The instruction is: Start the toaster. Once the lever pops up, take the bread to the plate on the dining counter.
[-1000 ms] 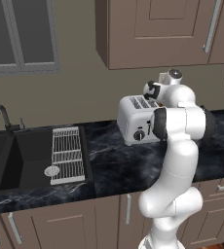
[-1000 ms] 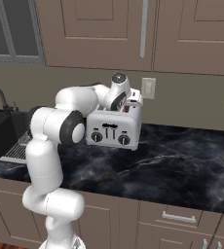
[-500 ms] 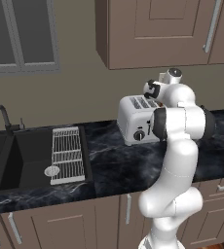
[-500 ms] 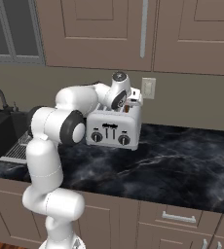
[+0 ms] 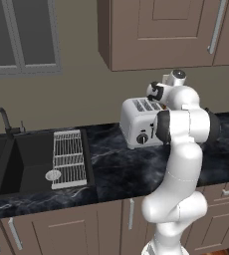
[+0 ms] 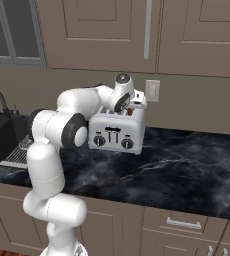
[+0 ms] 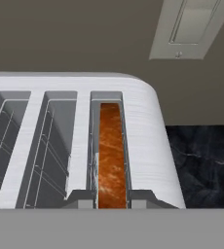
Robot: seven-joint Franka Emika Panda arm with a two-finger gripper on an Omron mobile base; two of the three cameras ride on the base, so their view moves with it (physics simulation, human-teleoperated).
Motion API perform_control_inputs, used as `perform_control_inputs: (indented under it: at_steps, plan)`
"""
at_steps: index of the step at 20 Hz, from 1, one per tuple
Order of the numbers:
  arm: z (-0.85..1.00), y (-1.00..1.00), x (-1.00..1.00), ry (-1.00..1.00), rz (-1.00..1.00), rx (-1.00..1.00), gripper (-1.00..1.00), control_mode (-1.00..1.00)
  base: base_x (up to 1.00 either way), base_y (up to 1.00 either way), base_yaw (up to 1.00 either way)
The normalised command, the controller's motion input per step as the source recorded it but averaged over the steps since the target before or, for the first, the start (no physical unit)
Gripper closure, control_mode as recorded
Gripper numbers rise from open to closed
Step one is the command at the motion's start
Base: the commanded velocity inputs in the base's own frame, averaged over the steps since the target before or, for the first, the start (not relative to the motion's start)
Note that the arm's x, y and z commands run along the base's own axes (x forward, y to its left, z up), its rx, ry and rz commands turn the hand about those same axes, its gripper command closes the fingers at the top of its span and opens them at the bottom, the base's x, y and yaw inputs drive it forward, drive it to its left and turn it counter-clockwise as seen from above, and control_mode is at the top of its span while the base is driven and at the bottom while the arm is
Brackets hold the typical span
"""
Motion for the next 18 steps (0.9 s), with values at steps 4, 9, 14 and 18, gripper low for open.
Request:
perform_control_inputs:
  at_steps: [4,9,14,18]
  plan:
    - [0.0,0.0,0.0,0.0,0.0,0.0,1.0,-1.0,0.0,0.0,0.0]
    - [0.0,0.0,0.0,0.0,0.0,0.0,1.0,-1.0,0.0,0.0,0.0]
    - [0.0,0.0,0.0,0.0,0.0,0.0,1.0,-1.0,0.0,0.0,0.0]
    - [0.0,0.0,0.0,0.0,0.0,0.0,1.0,-1.0,0.0,0.0,0.0]
